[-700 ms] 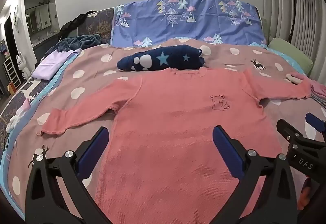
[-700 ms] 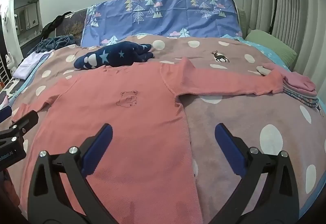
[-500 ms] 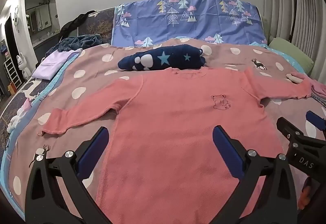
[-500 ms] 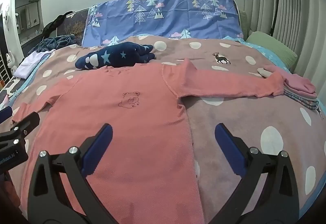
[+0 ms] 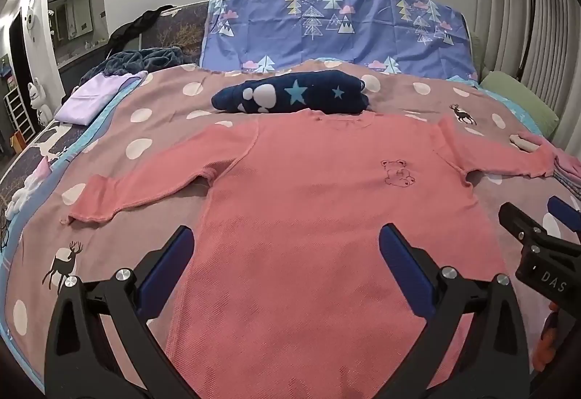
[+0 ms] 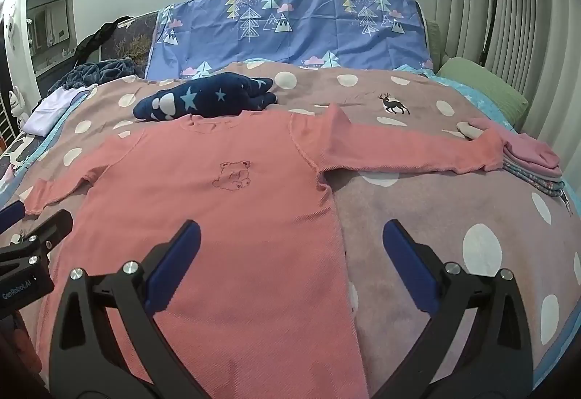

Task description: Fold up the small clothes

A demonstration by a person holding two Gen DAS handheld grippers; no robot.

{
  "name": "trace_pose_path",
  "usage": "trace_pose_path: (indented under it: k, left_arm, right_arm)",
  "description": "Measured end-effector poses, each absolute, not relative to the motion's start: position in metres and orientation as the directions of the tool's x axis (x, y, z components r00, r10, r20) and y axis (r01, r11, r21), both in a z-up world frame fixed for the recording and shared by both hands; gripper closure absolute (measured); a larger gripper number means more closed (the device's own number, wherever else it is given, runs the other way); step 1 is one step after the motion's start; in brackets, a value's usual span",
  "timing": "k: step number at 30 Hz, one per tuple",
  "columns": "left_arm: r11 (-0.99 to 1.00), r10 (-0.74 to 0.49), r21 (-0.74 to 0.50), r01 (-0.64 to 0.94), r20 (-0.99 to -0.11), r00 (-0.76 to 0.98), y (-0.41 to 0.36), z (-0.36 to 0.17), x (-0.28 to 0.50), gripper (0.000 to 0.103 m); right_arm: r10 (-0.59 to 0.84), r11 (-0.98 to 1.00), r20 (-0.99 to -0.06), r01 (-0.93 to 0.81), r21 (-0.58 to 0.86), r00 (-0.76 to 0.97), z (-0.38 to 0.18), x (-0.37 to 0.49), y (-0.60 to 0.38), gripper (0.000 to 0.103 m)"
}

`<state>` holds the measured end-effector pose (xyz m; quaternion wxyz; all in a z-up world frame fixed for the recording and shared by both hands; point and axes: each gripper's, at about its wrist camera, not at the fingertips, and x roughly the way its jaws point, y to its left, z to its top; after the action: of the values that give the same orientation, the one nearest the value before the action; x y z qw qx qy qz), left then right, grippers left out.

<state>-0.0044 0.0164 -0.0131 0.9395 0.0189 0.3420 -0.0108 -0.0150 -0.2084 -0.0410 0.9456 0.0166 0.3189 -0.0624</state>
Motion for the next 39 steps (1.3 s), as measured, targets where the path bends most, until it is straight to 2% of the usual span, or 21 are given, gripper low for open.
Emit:
trace_pose_path:
  k: [39]
  left_arm:
    - [0.999, -0.009, 0.024, 0.034, -0.669, 0.743, 0.022, -0.030, -0.004, 0.001]
  right_arm:
    - [-0.103, 0.992, -0.635, 0.127, -0.008, 0.765, -0.054, -0.015, -0.203, 0.002]
